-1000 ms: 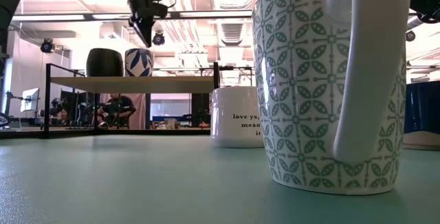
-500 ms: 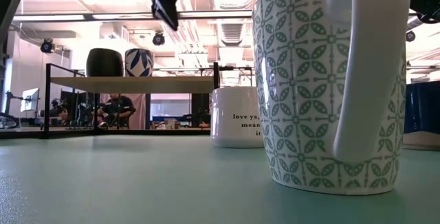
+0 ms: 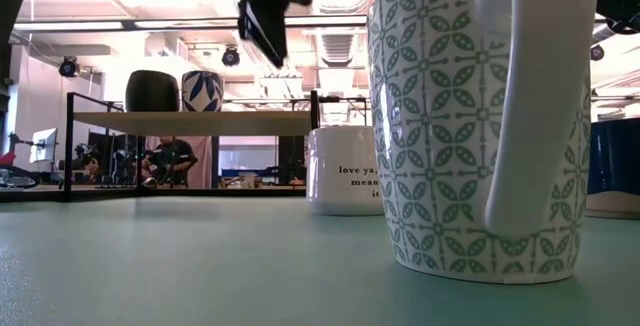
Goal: Place coffee mugs
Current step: Put the white pink mug on the shelf
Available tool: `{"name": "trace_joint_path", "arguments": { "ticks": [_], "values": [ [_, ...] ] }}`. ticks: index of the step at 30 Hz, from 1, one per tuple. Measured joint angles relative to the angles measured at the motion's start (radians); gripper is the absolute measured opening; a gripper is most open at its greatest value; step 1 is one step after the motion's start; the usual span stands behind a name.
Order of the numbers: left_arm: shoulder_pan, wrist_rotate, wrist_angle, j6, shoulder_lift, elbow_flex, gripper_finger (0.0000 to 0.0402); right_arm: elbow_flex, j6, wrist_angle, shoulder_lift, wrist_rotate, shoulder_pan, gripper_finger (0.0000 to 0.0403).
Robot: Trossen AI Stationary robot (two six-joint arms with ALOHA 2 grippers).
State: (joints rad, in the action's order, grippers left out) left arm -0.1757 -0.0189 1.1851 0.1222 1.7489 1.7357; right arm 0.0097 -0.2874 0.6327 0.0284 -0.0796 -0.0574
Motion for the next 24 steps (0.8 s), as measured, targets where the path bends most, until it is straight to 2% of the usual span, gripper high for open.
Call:
{"name": "trace_joint_path", "arguments": {
  "ticks": [10,24],
  "values": [
    [0.058,0.010,-0.279,0.241,0.000,-0.227,0.0163,0.000,0.000,0.000,0.000,0.000,0.000,0.0068],
    [0.092,0.000,-0.447,0.204,0.111,-0.259,0.0163,0.000,0.000,0.000,0.000,0.000,0.000,0.0068]
  ]
}}
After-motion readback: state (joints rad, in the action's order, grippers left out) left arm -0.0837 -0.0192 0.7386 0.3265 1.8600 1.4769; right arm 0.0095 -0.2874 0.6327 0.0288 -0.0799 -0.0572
